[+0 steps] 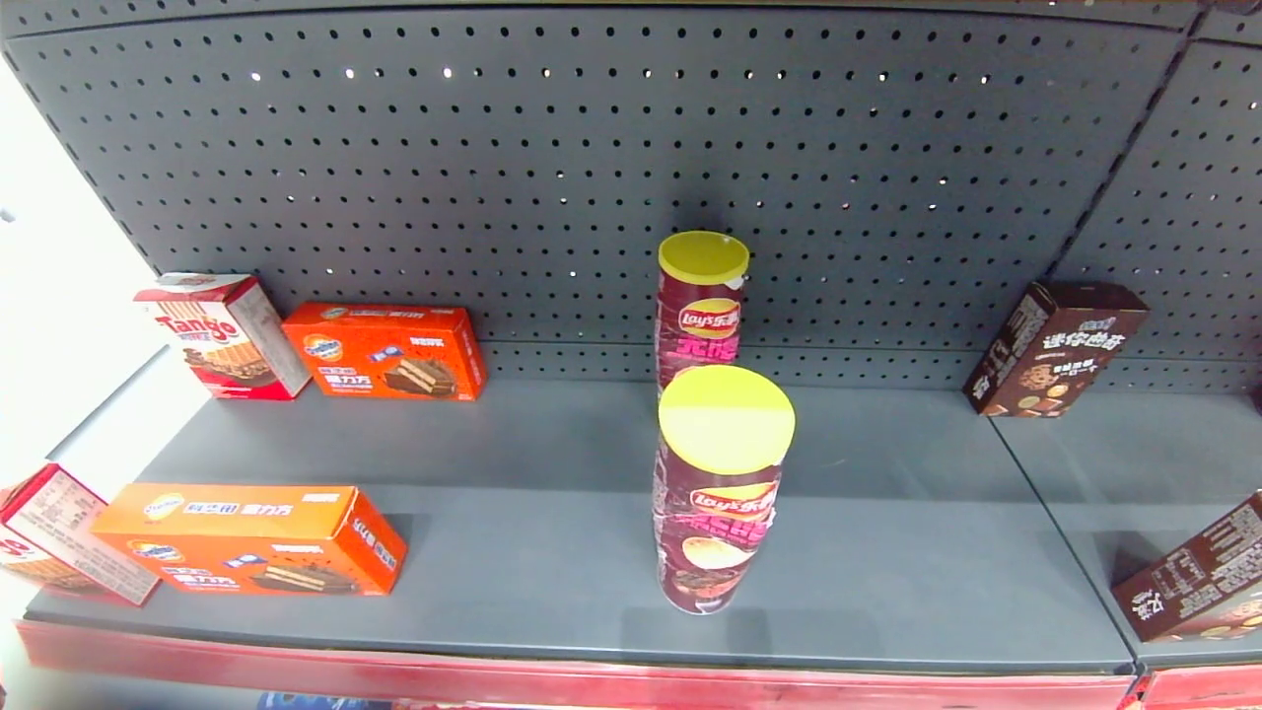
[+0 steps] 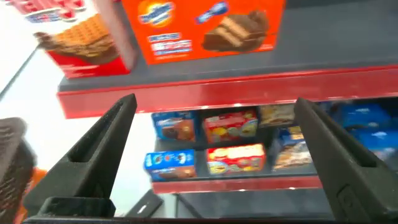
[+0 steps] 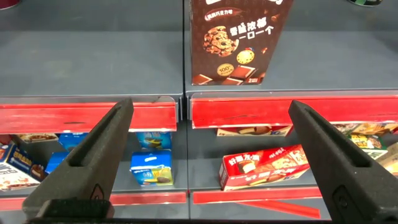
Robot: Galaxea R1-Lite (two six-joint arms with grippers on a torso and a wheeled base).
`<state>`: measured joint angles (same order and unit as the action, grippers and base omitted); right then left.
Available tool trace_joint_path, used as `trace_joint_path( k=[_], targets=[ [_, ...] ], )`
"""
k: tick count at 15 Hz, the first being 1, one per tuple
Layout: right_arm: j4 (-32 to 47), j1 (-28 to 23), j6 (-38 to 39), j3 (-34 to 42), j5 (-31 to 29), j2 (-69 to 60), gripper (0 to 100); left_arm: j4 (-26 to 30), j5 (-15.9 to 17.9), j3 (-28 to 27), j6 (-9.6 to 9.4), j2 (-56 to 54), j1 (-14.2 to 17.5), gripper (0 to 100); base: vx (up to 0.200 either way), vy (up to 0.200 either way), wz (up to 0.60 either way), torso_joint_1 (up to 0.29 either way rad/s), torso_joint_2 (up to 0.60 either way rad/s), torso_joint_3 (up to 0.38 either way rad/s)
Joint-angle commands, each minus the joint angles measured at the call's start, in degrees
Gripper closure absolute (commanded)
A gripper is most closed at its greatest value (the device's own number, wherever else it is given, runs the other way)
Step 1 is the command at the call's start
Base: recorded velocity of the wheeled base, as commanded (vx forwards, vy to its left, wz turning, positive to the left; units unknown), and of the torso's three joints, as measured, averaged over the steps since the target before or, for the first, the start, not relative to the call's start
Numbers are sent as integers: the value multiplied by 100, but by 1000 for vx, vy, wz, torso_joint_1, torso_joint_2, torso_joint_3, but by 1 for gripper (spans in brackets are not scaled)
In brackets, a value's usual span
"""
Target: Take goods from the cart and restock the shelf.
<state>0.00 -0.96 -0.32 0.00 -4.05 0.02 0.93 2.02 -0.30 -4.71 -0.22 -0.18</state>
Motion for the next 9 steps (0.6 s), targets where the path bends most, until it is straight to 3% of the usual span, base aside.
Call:
trace_joint_path(
  k=[1,9],
  targets=[
    [0,0,-3,0,0,-2,0,-66,9,22,189,22,1,0,0,0,0,0,0,0],
    [0,8,5,0,0,-2,0,-66,17,22,260,22,1,0,0,0,0,0,0,0]
  ],
)
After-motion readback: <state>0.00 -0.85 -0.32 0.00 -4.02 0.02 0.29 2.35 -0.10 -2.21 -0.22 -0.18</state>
